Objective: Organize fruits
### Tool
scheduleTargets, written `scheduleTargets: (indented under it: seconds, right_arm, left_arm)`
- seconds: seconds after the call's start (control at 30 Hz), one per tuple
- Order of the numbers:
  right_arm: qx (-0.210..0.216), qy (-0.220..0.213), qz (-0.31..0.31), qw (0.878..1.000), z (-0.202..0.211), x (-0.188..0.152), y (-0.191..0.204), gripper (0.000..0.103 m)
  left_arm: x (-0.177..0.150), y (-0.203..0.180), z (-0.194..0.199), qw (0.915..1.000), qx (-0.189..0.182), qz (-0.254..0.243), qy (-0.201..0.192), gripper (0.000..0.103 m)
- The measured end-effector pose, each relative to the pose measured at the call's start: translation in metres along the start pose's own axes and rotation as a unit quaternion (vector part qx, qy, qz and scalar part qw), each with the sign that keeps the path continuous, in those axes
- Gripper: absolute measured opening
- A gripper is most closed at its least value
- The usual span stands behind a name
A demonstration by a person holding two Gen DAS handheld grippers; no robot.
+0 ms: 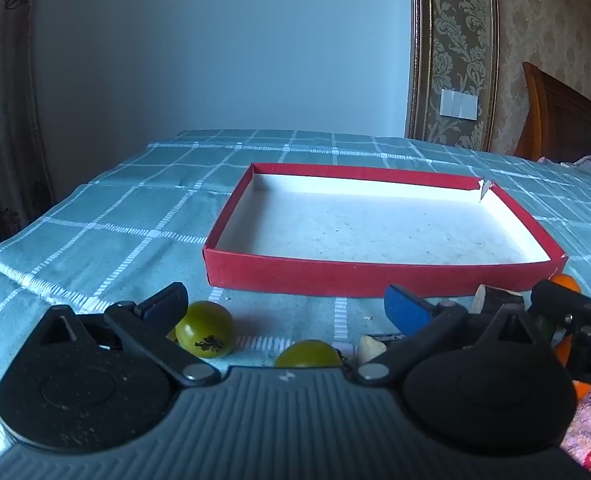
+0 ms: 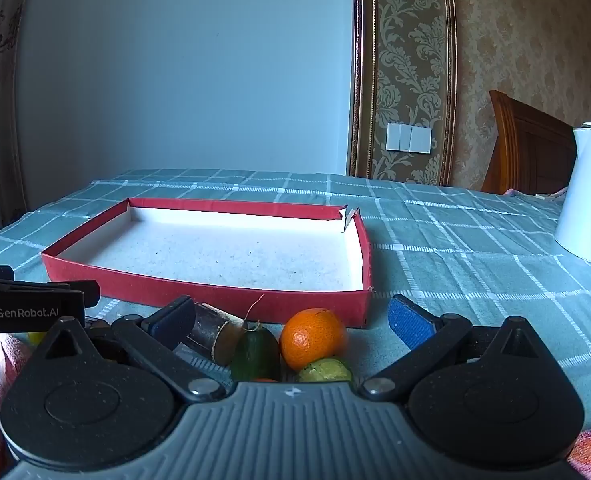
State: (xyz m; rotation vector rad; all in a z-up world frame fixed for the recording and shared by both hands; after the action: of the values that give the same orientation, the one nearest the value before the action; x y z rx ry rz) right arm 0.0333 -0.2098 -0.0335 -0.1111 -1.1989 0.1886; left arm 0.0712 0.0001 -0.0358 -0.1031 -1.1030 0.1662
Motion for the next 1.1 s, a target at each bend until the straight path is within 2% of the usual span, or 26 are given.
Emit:
scheduleTargets:
  seconds: [0.57,1.1]
  right_arm:
    - [0.001,0.002,0.000,1.000,0.0009,-0.0002,-0.0012,0.103]
    - [0.014,0.023,-0.020,0.999,-0.0091,-0.0045,-0.0027,0.103]
  left_arm:
    - [0.0009,-0.0009,0.0007,1.0000,0.002,-0.004,0.001,0.103]
    - [0.0021,0.0005,-0.0004,1.0000,0.004,-0.002,0.001,0.103]
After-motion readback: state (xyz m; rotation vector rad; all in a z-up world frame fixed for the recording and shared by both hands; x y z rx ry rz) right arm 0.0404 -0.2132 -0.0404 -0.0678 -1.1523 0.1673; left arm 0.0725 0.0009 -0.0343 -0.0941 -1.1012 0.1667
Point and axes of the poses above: each gripper's, at about its wrist camera, not at the fingertips, and z roughly against the way its jaws point, y to its left, x to its top, the point moved 8 cm from there along -z, roughly the way its jaws point, and after that the axes turned 10 degrees about z, right-handed, at the moved point
